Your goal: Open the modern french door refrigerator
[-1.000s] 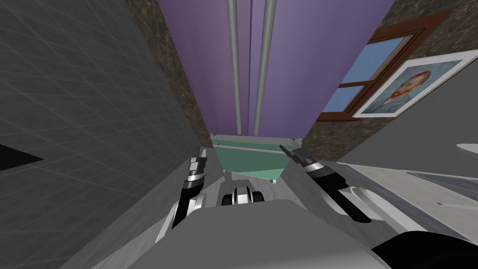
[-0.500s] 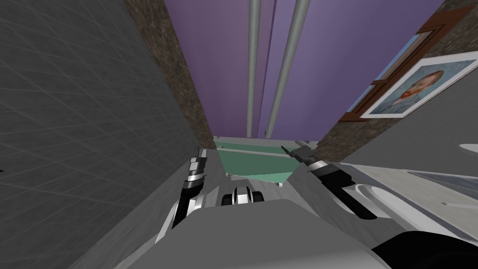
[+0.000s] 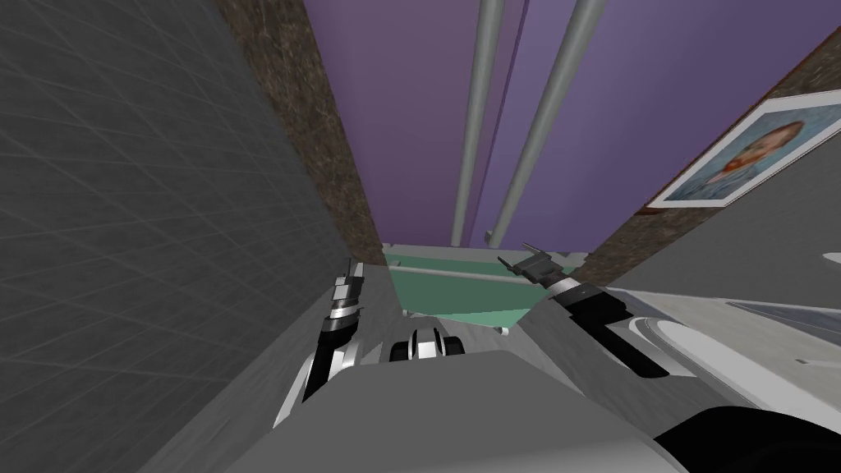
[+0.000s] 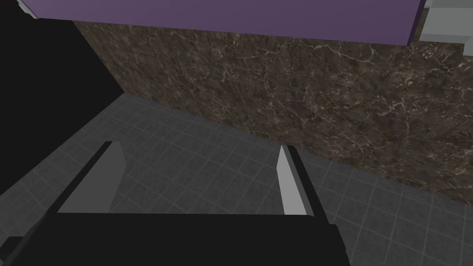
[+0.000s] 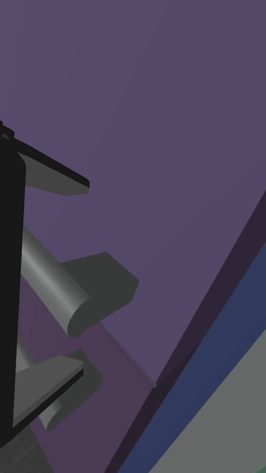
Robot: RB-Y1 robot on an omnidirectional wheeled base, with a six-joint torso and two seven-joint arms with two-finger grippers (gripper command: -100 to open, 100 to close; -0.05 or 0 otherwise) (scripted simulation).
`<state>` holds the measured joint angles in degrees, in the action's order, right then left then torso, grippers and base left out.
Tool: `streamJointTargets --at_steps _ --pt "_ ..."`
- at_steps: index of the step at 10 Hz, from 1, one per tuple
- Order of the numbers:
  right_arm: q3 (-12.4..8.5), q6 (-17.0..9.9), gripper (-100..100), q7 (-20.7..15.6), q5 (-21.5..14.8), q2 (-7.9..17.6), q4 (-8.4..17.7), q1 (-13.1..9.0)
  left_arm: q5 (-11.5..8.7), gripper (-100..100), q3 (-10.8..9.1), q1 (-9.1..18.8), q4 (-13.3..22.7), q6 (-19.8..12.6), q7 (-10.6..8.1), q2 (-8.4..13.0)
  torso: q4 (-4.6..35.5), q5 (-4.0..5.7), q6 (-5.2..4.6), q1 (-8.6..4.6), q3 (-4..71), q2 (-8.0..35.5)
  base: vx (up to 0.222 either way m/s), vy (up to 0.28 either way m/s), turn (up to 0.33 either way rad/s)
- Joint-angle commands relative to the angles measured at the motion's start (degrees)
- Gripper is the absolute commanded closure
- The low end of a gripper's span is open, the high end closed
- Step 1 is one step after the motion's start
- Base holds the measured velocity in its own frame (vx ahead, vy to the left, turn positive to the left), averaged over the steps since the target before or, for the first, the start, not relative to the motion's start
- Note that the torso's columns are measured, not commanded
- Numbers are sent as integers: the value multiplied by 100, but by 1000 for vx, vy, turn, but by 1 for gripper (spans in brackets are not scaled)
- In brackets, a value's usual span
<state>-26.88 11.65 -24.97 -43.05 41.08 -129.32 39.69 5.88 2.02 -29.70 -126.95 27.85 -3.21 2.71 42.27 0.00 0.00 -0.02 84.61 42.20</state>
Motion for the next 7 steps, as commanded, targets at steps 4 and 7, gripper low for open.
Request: streamJointTargets --at_steps 4,7 --pt "-281 -161 -100 -148 -212 482 -23 146 0 0 -1 2 0 0 0 1 8 8 0 -29 -17 29 70 119 -32" --pt "-136 13 100 -217 -227 433 -194 117 0 0 -2 1 0 0 0 2 -6 11 10 -5 -12 15 -11 -41 1"
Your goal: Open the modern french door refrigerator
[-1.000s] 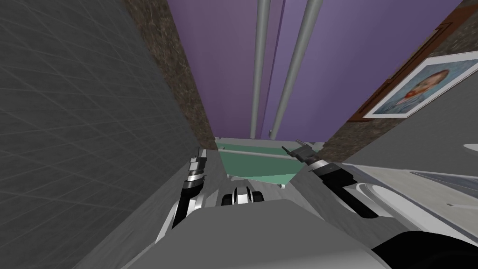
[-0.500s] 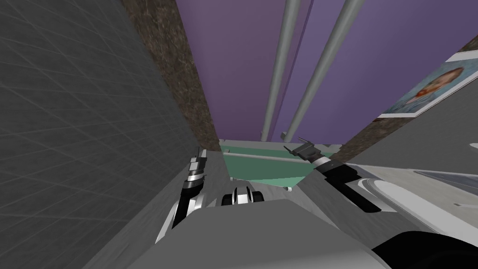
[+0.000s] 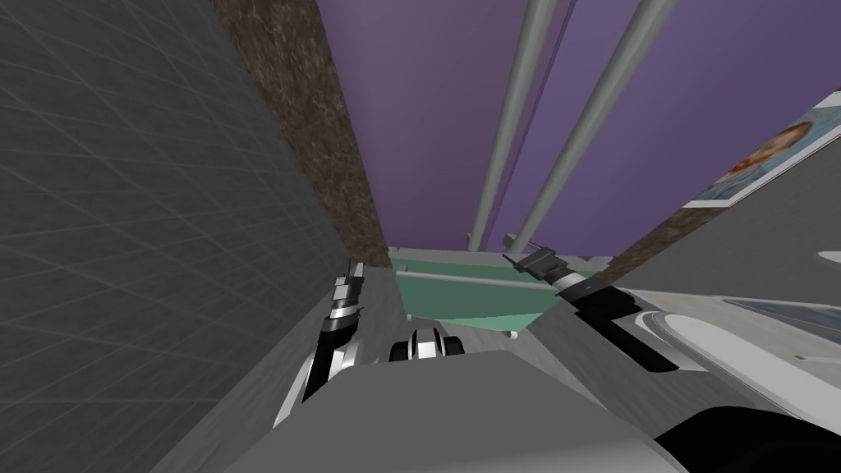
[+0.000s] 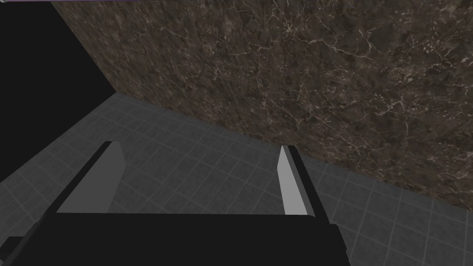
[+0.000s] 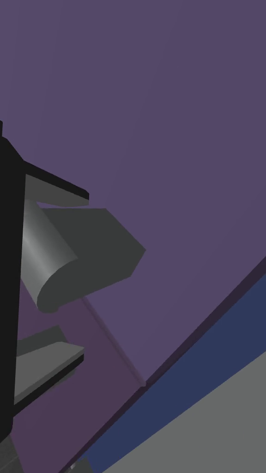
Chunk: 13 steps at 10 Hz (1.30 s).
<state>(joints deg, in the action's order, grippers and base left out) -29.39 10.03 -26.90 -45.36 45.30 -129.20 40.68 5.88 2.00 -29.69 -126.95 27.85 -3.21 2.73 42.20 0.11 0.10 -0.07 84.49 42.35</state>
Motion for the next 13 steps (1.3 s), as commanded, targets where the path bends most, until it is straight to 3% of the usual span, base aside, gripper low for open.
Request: streamJointTargets --at_steps 1,5,6,7,10,11,12,13 --pt "115 174 100 -25 3 10 -207 18 0 0 -1 2 0 0 0 2 1 7 9 -11 -21 30 -158 -200 82" --pt "344 522 100 -74 9 31 -621 55 0 0 -1 3 1 -1 0 1 6 -2 -11 1 -7 10 -174 -195 55" --pt "344 522 100 -74 9 31 -621 55 0 0 -1 3 1 -1 0 1 6 -11 -10 12 9 -12 -113 -123 28" --pt "458 696 100 -98 12 41 -828 73 0 0 0 2 0 0 0 0 7 -21 -16 25 28 -35 -148 -217 29" --pt "573 870 100 -123 15 52 -1035 91 0 0 -1 2 0 0 0 1 13 -19 -11 26 6 -1 -145 -161 48" --pt "473 846 100 -109 39 43 -939 116 0 0 -1 2 0 0 0 1 20 -26 -4 35 -1 11 -65 -73 10" --pt "622 1065 100 -165 53 63 -1103 142 0 0 0 1 0 0 0 0 19 -32 -8 51 15 -13 -85 -167 86" --pt "622 1065 100 -165 53 63 -1103 142 0 0 -1 1 0 0 0 1 10 -27 10 34 9 -4 -87 -222 104"
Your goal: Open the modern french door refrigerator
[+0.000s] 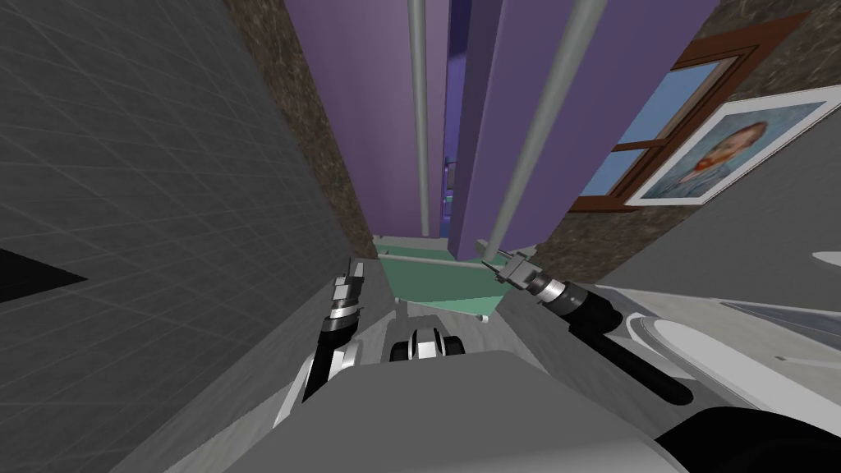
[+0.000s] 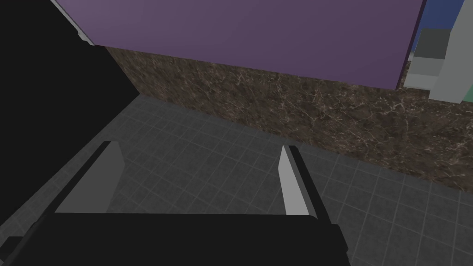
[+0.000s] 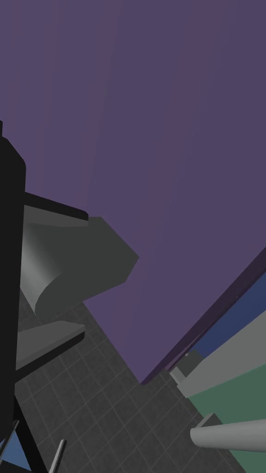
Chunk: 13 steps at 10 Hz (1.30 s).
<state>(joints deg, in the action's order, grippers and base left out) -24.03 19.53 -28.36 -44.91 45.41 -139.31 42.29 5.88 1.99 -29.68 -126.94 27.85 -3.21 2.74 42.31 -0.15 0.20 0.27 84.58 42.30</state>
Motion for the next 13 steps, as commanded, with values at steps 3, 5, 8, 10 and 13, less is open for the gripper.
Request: streamJointTargets --at_steps 3,5,8,10,13 --pt "283 398 100 -112 31 67 -318 -5 0 0 0 0 0 0 0 0 13 10 -24 -45 3 7 -96 -220 89" --pt "414 587 100 -173 46 76 -469 4 0 0 0 1 0 0 0 0 16 18 -31 -37 -36 50 -173 -242 93" --pt "612 870 100 -266 68 91 -696 19 0 0 -1 0 1 0 0 0 23 -7 -16 16 -19 33 -126 -248 81" --pt "736 998 100 -340 75 117 -680 13 0 0 1 -1 1 0 0 -1 10 -13 -14 52 1 0 -57 -168 82" --pt "806 1217 100 -387 148 178 -720 -31 0 0 0 -1 0 0 0 -1 14 2 -19 -11 2 8 -78 -212 111"
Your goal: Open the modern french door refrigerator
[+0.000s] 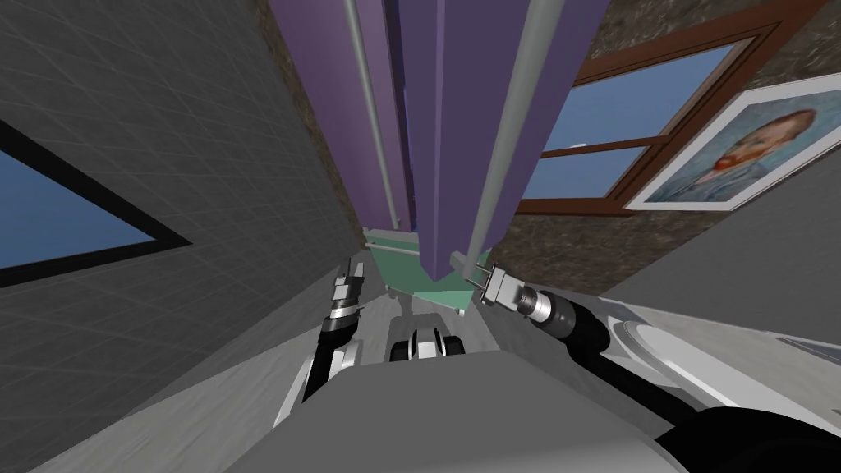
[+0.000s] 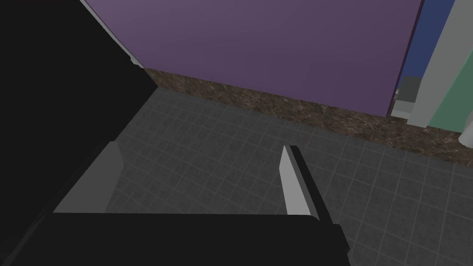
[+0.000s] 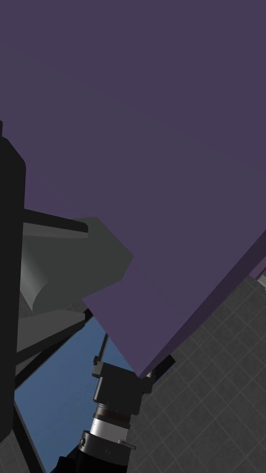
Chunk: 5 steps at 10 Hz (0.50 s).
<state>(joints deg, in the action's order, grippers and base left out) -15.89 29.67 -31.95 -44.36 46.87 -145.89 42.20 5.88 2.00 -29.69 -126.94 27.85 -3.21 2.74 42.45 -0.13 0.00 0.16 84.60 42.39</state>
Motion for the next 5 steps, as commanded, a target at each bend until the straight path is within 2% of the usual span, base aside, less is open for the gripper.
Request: streamJointTargets --at_steps 1,5 --pt "27 312 100 -50 130 63 -82 -45 0 0 0 1 0 0 0 0 7 6 -1 -23 -13 22 -112 -231 142" --pt "168 749 100 -143 277 185 -161 -135 0 0 -1 0 0 0 0 1 18 -5 -2 5 -10 28 -98 -247 125"
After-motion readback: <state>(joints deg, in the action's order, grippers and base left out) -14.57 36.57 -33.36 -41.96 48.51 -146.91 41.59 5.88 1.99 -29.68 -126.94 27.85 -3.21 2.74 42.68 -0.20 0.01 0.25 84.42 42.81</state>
